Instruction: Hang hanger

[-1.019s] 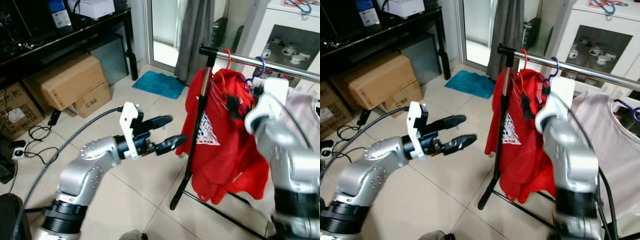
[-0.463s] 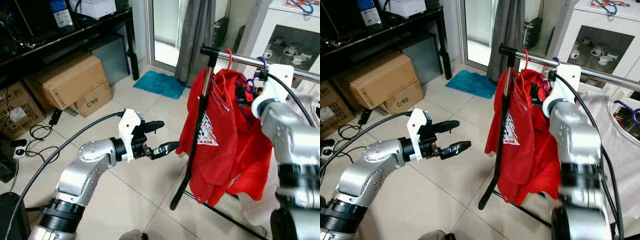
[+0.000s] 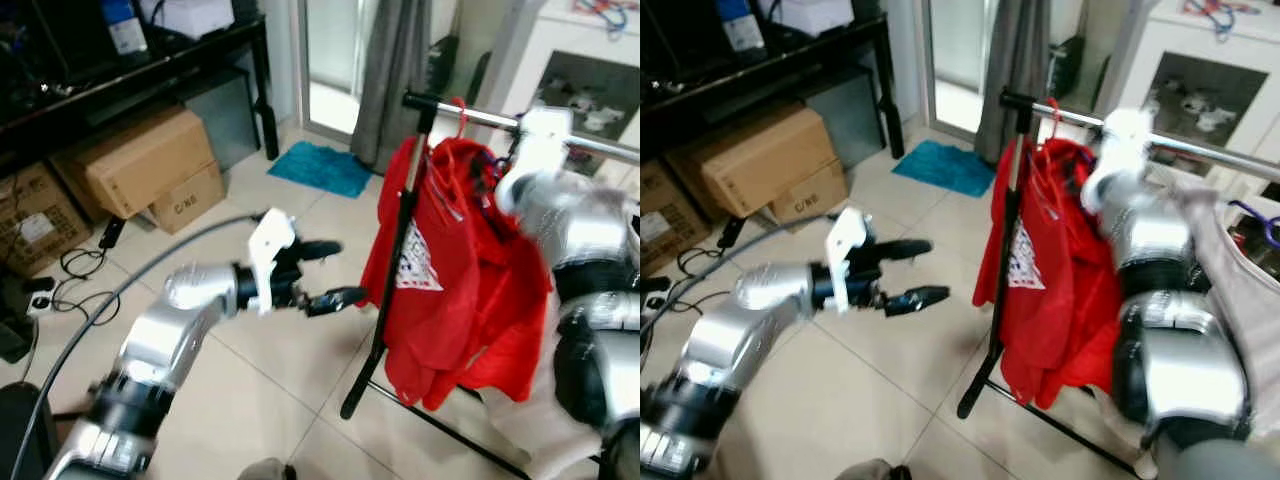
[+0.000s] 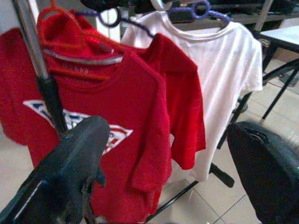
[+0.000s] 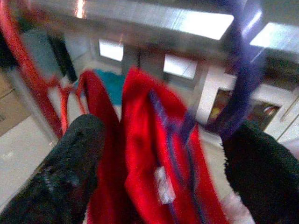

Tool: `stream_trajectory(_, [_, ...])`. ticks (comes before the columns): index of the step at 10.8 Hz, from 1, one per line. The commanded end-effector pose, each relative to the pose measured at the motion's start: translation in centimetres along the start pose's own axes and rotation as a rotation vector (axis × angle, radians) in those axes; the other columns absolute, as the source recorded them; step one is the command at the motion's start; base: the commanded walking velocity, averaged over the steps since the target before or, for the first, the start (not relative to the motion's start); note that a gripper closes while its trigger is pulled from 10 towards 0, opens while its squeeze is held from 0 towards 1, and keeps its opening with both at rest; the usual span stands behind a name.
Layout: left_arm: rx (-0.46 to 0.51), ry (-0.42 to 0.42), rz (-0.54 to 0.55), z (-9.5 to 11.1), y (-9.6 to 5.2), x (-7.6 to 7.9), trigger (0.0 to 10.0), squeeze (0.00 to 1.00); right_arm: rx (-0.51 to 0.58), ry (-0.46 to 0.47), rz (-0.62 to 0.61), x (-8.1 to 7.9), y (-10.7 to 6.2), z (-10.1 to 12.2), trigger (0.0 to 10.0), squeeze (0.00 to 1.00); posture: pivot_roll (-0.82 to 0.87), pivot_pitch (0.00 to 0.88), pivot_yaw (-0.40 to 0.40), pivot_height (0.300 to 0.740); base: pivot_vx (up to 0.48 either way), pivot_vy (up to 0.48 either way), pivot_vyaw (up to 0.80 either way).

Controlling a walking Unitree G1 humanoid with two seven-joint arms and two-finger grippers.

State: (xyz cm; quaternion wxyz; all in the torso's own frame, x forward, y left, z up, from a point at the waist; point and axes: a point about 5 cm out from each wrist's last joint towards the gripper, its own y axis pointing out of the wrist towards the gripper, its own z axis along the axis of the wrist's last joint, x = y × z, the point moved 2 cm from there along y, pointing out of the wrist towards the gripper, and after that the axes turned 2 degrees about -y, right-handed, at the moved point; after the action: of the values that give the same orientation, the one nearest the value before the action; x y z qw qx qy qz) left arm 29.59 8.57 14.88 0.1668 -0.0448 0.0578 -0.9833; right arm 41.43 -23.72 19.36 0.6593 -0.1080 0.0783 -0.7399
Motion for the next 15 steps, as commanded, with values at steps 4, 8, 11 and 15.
stream_trajectory(4, [-0.015,0.011,-0.021,0.8,0.7,-1.0,10.0,0.00,-0.034,0.042,-0.016,1.4,0.6,-0.6,2.4,0.00,0.05,0.000,0.048,0.740,0.000,0.000,0.00])
stream_trajectory(8, [-0.025,0.016,-0.055,0.6,1.1,-0.7,10.0,0.00,0.006,0.057,0.048,0.7,0.9,-0.4,0.0,0.00,0.05,0.000,0.049,0.740,0.000,0.000,0.00])
stream_trajectory(11, [-0.034,0.015,-0.062,0.3,1.0,-0.6,10.0,0.00,-0.032,0.040,0.023,0.9,1.0,-1.0,0.0,0.00,0.05,0.000,0.049,0.740,0.000,0.000,0.00])
stream_trajectory(15, [-0.046,0.021,-0.071,0.0,1.1,-0.5,10.0,0.00,-0.078,0.022,0.021,0.8,1.0,-1.9,0.0,0.00,0.05,0.000,0.048,0.740,0.000,0.000,0.00])
